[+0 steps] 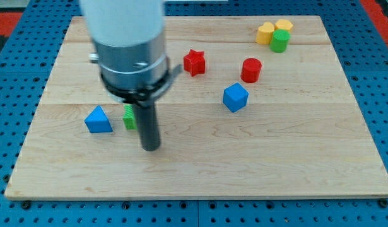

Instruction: Move green star closer to the red star

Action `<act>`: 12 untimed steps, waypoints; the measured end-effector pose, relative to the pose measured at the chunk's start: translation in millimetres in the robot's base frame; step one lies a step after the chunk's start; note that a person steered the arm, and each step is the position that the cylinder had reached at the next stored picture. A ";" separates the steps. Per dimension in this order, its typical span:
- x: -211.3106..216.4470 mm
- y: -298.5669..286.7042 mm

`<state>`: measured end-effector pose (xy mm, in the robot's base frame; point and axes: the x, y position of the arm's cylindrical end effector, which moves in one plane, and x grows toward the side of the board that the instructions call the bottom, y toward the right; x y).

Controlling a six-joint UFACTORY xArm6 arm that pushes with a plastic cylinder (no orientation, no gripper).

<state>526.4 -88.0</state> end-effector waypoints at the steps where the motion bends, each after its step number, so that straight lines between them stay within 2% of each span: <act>1: -86.9 9.1; 2: -108.8 -0.1; 3: -54.7 47.5; 4: -7.6 16.2; 6: -108.8 -74.0; 7: -115.1 -114.1; 9: -147.8 -33.2; 10: -116.8 -2.8; 11: -112.1 30.5; 12: -164.9 6.9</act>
